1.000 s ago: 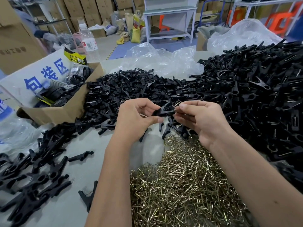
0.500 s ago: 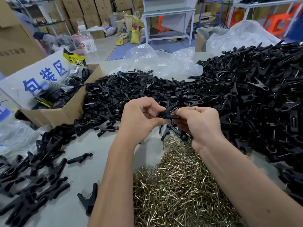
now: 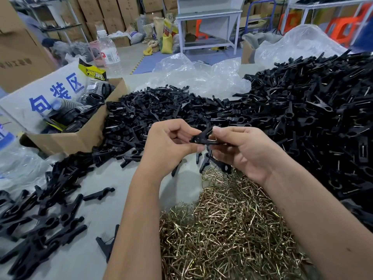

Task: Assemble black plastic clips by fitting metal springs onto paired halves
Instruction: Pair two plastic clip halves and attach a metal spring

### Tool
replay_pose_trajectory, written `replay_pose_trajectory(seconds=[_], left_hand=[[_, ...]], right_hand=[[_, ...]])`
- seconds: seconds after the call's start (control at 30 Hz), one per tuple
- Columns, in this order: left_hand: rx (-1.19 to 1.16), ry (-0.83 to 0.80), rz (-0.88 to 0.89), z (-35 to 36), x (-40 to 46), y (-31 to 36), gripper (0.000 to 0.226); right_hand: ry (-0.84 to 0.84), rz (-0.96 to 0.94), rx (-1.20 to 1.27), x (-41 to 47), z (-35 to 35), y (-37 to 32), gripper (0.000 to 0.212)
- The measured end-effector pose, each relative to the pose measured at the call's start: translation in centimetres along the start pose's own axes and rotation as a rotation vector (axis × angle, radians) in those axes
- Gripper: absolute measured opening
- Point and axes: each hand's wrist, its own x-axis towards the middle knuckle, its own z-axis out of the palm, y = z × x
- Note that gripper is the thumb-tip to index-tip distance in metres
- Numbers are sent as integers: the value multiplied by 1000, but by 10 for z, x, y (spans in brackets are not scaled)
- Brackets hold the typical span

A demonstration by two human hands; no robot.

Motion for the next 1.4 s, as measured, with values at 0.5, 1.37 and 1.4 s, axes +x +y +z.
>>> replay_pose_trajectory(seconds=[0.5, 1.37, 1.4], left_hand=[[-98, -55, -13, -3, -4, 6, 59], [10, -54, 26, -4, -3, 4, 58], [35, -54, 34, -4, -3, 4, 58]], right_hand=[[-528, 168, 23, 2, -23, -8, 37], [-573, 354, 457, 8, -23, 3, 29], [-557, 342, 447, 8, -22, 4, 27]])
